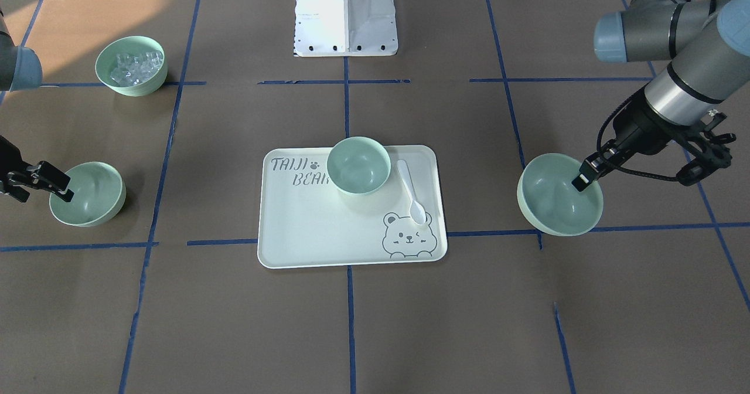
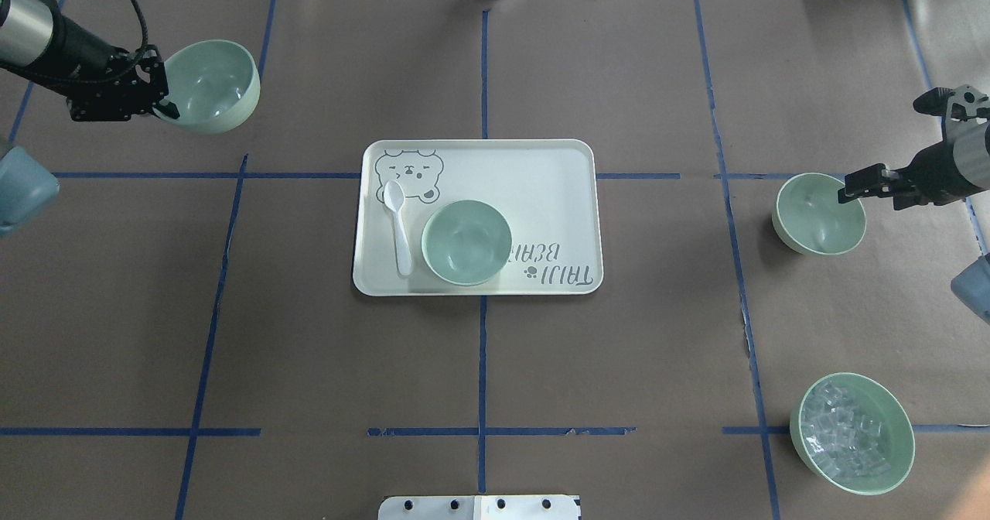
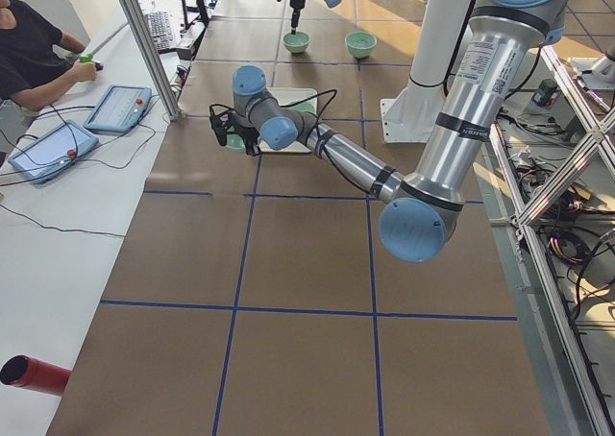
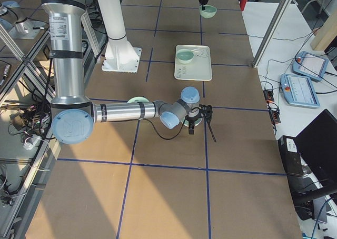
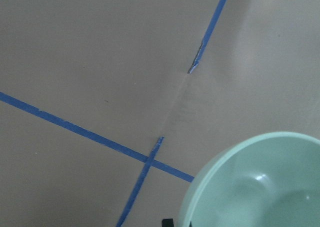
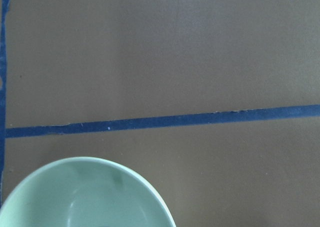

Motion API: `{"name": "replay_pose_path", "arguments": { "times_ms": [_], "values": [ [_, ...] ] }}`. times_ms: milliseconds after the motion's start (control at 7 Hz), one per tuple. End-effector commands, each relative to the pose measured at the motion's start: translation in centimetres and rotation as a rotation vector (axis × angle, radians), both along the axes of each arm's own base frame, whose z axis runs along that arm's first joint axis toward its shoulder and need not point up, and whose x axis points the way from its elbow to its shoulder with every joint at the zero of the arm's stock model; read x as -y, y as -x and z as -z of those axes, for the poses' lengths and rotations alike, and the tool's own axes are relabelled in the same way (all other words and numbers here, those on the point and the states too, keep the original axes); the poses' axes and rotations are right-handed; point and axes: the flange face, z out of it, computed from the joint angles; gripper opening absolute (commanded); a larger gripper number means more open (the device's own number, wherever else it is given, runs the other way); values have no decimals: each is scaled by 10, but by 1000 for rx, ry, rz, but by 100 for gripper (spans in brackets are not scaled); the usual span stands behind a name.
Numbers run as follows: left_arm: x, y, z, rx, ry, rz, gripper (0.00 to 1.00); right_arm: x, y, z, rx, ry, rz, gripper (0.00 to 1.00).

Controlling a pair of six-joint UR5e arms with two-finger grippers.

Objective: Stack green bowls together

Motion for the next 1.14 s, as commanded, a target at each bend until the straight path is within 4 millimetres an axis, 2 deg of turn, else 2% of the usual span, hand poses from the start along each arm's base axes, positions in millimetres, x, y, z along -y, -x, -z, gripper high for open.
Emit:
{"name": "replay_pose_path", "arguments": {
  "times_ms": [0,143,286,429,714,857,1000],
  "values": [
    [0,-28,38,-38,52,15,0,-3,11,-7,-5,14,17,66],
    [-6,-53,50,-48,76,18,0,-4,14,-5,0,13,26,8],
    [-19,-97,63,-36,87,29,0,-5,16,-5,4,11,37,0],
    [-31,-126,76,-43,107,35,0,-5,16,-1,9,5,40,0],
    [-41,-152,96,-69,144,48,0,-5,18,3,28,7,55,0],
    [-52,-180,109,-60,131,60,0,-4,16,9,62,22,68,0],
    [-59,-200,115,-50,115,59,0,9,11,24,85,9,52,0]
  ]
}}
